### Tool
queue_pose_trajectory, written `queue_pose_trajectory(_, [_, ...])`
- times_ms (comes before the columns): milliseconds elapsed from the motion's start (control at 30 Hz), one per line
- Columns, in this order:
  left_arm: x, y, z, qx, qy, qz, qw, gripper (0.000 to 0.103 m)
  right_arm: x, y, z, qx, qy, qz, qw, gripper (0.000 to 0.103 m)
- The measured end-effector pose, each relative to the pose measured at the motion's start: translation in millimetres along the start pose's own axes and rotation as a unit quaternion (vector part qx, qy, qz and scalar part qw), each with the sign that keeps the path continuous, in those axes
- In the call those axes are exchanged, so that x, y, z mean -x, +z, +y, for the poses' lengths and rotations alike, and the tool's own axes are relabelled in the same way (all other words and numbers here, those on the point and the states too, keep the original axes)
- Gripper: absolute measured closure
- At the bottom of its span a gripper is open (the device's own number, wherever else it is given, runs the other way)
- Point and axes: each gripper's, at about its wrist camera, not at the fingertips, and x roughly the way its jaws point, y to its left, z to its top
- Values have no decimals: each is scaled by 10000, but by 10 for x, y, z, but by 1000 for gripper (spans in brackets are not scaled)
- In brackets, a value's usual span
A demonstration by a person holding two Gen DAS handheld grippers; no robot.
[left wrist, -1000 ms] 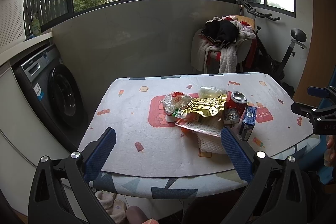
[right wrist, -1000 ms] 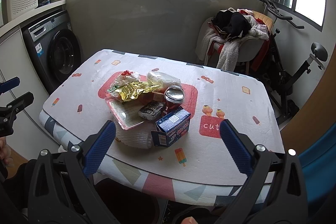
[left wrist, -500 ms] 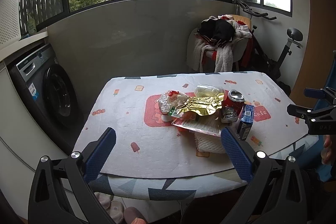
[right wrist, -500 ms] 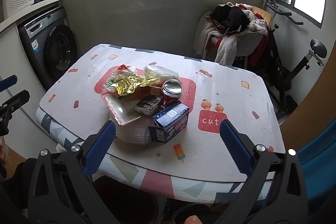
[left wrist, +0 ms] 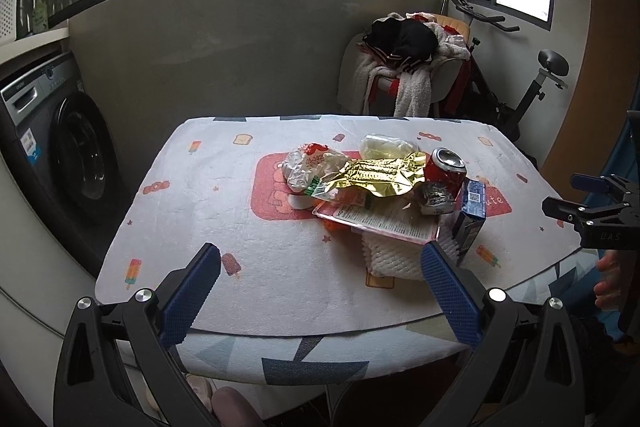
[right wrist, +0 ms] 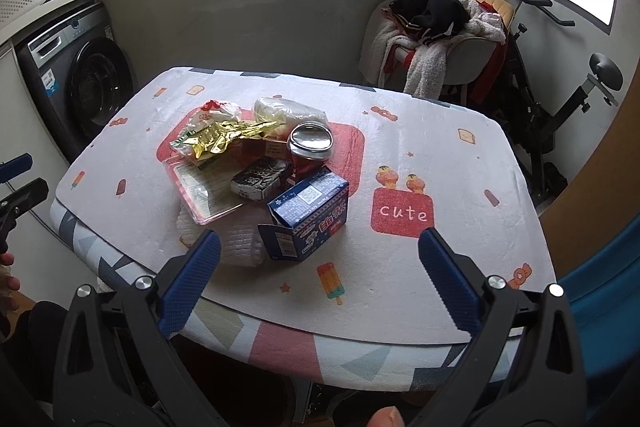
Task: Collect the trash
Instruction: 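Grasp the blue vanilla ice cream box with the right gripper, then grasp the gold foil wrapper with the left gripper while the right gripper holds the box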
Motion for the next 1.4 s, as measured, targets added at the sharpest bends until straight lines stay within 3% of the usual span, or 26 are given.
queue_pose_trajectory(133, [-117,6,92,134,-30,67,9999,5,-346,26,-34,-155,266,452,9985,6])
queue_pose_trajectory(200, [-188,1,140,195,-40,160,9997,5,-529,67,-73,-356,80,644,9973,6])
queue_pose_trajectory(300, [-309,-17,202,363,-229,389,9983,5,-799,146,-228,-1012,115,832,9913,6])
queue_pose_trajectory(433, [-434,-50,242,468,-197,608,9969,5,-1107,250,-383,-1746,355,987,9790,7])
queue_pose_trajectory(533, [-518,-60,262,533,-240,710,9958,5,-1315,287,-388,-1892,572,1186,9731,19])
queue_pose_trajectory(700, [-583,-68,220,408,-36,748,9964,5,-1591,232,-408,-2358,928,1505,9556,27])
queue_pose_trajectory(933, [-650,-81,194,465,-176,829,9953,5,-1636,136,-434,-2605,1199,1689,9430,44])
queue_pose_trajectory(1067, [-691,-84,216,631,-276,902,9935,5,-1501,54,-539,-2657,1288,1585,9422,53])
queue_pose_trajectory(1233, [-763,-86,211,794,-437,1007,9908,6,-1542,-39,-642,-2614,1161,1669,9436,59])
queue_pose_trajectory(1333, [-822,-75,236,1042,-659,1109,9862,12,-1521,-95,-702,-2771,1269,1604,9388,59])
queue_pose_trajectory(1400, [-905,-52,270,1254,-876,1295,9797,31,-1450,-80,-689,-2689,1261,1491,9432,60])
